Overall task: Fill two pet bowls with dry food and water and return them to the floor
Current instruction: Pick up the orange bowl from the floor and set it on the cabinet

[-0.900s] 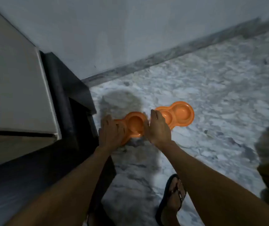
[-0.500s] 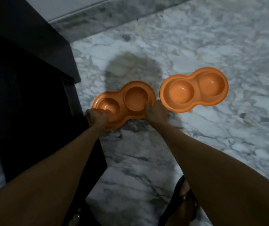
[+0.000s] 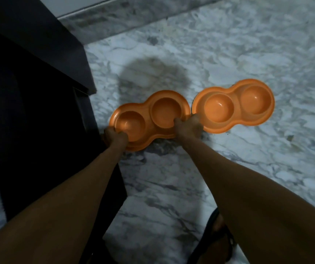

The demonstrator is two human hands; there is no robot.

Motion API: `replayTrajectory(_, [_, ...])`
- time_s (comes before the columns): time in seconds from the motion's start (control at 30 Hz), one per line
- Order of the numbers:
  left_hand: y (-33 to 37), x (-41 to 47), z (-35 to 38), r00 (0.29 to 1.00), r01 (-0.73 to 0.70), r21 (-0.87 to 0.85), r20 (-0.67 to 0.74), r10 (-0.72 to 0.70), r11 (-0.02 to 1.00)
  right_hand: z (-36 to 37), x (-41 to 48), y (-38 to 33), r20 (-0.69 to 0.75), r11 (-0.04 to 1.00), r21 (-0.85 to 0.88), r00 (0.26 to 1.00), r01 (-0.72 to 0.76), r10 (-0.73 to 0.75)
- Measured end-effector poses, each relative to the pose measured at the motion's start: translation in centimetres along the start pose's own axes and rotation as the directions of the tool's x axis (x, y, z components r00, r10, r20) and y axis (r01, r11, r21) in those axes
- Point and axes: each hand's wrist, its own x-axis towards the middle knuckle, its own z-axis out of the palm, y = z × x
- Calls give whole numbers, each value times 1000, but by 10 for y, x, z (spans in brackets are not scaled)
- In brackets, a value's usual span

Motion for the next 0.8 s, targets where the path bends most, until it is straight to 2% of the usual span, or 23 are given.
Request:
replayTrajectory(0.17, [42, -50, -38, 999, -37, -80, -13, 36, 996, -55, -33, -35, -32, 1000, 8, 999, -16, 17])
replayTrajectory(0.3, [78, -101, -87, 998, -61, -52, -12, 60, 997, -120, -75, -78, -26, 1000, 26, 1000, -16, 16])
replayTrajectory(0.43, [115, -175, -152, 999, -24, -48, -31, 22, 999, -201, -137, -125, -14, 998, 57, 1000, -14, 14])
replayTrajectory(0.63, [170, -304, -266, 998, -67, -215, -25, 63, 974, -326, -250, -192, -2, 994, 98, 999, 52, -53])
replayTrajectory(0.8, [195, -380, -356, 987, -155, -302, -93, 133, 941, -395, -343, -238, -26, 986, 110, 992, 123, -120])
